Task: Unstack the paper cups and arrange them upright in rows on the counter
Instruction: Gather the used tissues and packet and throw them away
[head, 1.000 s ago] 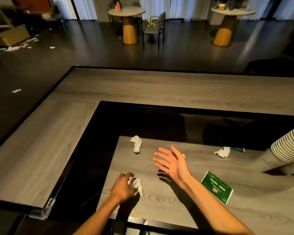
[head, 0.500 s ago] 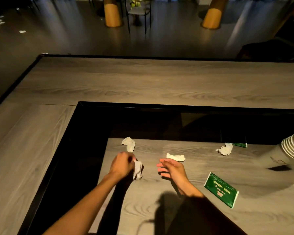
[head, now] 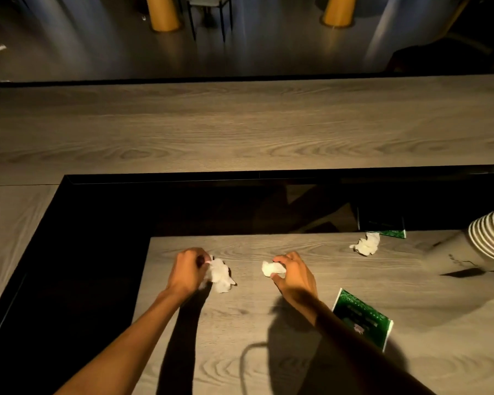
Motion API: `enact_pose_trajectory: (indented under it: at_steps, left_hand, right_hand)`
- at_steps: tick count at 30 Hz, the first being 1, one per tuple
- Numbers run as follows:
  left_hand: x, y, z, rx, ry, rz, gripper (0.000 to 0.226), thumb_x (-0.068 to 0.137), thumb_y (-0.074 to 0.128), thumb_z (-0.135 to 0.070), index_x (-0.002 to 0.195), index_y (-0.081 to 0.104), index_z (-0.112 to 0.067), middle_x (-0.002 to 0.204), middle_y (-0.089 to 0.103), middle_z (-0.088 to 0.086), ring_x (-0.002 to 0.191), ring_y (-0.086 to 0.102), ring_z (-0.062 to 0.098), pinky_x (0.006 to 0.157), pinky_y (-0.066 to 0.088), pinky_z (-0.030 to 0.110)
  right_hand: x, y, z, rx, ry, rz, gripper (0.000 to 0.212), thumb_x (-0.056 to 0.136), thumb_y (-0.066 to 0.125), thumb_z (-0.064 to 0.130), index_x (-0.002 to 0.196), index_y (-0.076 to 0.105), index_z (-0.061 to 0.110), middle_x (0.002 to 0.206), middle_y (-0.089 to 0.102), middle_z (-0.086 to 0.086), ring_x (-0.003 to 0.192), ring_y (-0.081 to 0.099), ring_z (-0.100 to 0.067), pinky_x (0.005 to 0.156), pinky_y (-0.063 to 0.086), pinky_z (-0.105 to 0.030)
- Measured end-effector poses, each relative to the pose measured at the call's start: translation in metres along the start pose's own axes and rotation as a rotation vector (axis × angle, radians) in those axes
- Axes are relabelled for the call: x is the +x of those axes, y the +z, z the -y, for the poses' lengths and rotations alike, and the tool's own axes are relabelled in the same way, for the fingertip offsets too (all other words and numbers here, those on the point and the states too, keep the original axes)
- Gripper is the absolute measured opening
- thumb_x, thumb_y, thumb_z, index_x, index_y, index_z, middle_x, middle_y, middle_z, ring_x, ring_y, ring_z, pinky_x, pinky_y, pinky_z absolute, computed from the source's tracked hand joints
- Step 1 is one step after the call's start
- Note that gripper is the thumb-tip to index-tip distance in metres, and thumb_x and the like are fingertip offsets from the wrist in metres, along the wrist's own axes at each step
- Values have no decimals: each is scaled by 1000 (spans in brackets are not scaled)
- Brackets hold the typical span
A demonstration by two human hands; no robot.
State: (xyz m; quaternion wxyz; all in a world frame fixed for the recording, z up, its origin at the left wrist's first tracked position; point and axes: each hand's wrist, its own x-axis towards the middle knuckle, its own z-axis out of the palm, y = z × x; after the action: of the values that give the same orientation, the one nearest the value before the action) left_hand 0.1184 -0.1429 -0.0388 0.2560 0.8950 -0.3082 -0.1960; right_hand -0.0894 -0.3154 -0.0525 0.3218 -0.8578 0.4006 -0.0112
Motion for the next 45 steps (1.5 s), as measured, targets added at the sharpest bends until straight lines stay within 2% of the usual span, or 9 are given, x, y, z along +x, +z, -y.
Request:
enact_pose_trajectory:
  at_steps: [6,10,13,17,22,26,36,40,45]
  left_hand:
    - [-12,8,-64,-481,-68,67,33,75,80,11,91,73,-16,99,72,-6,98,66,3,81,54,17]
    - [-25,29,-113,-608,-26,221,56,72,80,15,121,66,-8,111,67,-10,96,65,-14,76,52,8]
    - [-26,48,-145,-614,26,335,50,75,74,20,116,71,-8,104,74,-6,91,71,2,78,55,13]
    - [-25,76,-183,-532,147,298,27,81,76,9,99,80,-11,89,78,-2,80,71,1,74,55,18]
    - [-23,95,-213,-645,27,252,31,81,77,8,85,79,-22,78,79,-8,74,73,6,68,57,24]
    - [-26,107,-227,-706,-25,292,19,83,76,8,94,80,-7,88,80,5,77,74,12,70,59,23]
    - [-23,135,-259,-859,-158,416,32,86,71,6,110,77,-16,108,79,4,98,75,24,85,61,37]
    - [-25,134,-267,-885,-158,282,25,87,70,7,101,77,-13,94,81,8,80,75,19,65,59,23]
    - [-30,125,-261,-834,-177,288,30,88,68,8,105,71,-17,95,77,10,82,73,24,66,59,31]
  right_hand:
    - [5,1,-4,74,36,46,12,88,69,19,88,69,30,103,62,4,94,61,-19,81,49,-32]
    - [-6,-25,-3,941,229,25,19,78,77,8,73,74,27,78,75,1,81,68,-26,85,55,-43]
    - [-20,-58,-10,1110,126,52,11,77,75,3,84,76,12,81,76,-5,78,72,-19,79,57,-32]
    - [-20,-107,-51,873,72,94,17,86,72,1,96,75,14,88,76,6,80,72,-5,80,59,-25]
    - [17,-146,-127,83,173,-247,34,90,70,32,122,65,25,124,59,3,112,56,-16,94,49,-31]
    - [36,-150,-168,-246,77,-58,45,92,67,33,135,57,23,136,48,-1,126,46,-19,102,45,-33]
    - [30,-158,-135,793,120,186,15,90,65,0,85,70,14,83,72,0,72,70,-8,64,55,-18]
    - [40,-185,-142,620,70,278,15,83,76,7,97,75,13,95,75,-2,87,72,-14,77,59,-22]
    - [99,-197,-180,-89,235,-121,38,93,65,33,122,66,8,107,69,-17,99,66,-33,85,56,-42]
